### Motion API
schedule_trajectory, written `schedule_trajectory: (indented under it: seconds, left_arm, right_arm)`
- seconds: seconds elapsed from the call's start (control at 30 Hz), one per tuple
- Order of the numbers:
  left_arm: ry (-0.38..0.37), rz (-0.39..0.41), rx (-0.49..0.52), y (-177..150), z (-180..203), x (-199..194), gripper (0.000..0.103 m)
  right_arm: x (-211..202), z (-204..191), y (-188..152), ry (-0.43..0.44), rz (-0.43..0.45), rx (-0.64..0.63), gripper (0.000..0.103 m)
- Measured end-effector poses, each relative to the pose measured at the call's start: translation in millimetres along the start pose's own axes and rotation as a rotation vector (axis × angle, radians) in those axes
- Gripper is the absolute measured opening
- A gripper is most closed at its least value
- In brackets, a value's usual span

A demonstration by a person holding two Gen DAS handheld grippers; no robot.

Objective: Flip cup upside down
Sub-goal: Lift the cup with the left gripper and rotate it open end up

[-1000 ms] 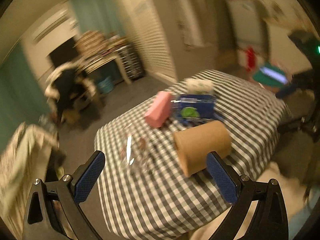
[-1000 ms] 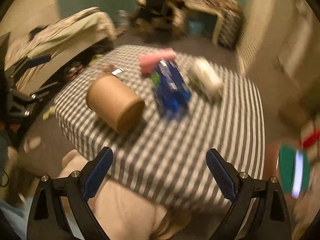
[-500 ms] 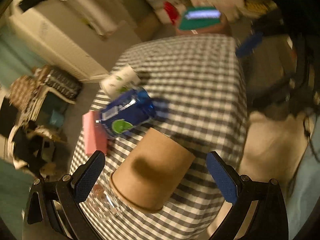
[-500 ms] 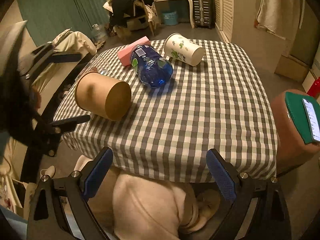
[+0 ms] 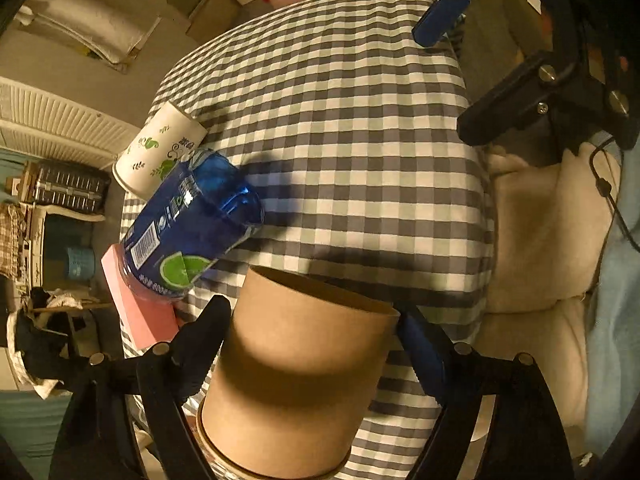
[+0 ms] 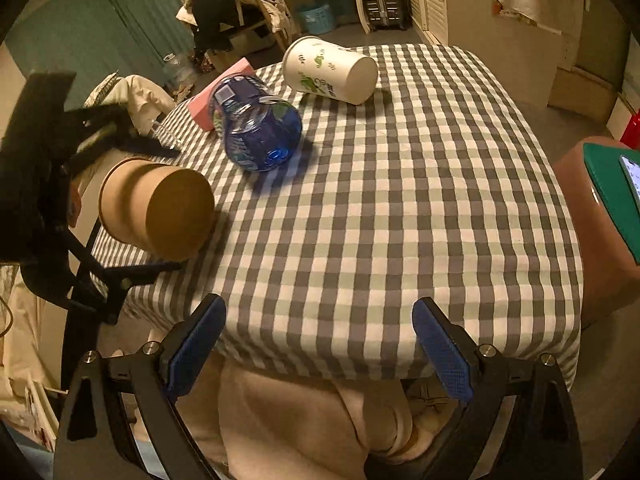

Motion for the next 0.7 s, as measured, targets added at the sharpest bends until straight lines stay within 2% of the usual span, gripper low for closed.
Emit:
schedule_trajectory:
  seconds: [0.13,0.27,0.43,0.53,0.6,0.7]
  left_arm:
    - [-0.041,0.044,-0.043,3,-6,-9,0.084]
    - [-0.046,0.126,-0.161,0,-18,-24,0.084]
    - [-0.066,0.249,-0.452,-16,-43,-36,0.084]
    - [-0.062,0.34,-0.668,-37,-50,-38,0.084]
    - [-0.08,0.371,-0.792,-48,-50,-36,0.084]
    - [-0.038,0.398,-0.939,-64,-40,-33,0.084]
  right_arm:
    - [1,5,1,0.006,-0.001,0.015,0.095]
    - [-2,7,-2,0.003,0.005,0.022,0.095]
    - [-5,5,-12,0.004,0.01,0.022,0.095]
    - [-7,1,-18,0.002,0.015,0.02,0.095]
    - [-7,-2,-22,0.001,0.013,0.016,0.095]
    - [-5,-9,-27,-0.008,0.01,0.004,0.095]
Point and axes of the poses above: each gripper's, at about its wrist camera, not at the fingertips, and x roughly the way its jaws point, z to its right, y to its top, the point moved 2 cm from there along x, roughly the way its jaws point, and after that the axes turned 15 degrees about -z, right-handed, at the moved point
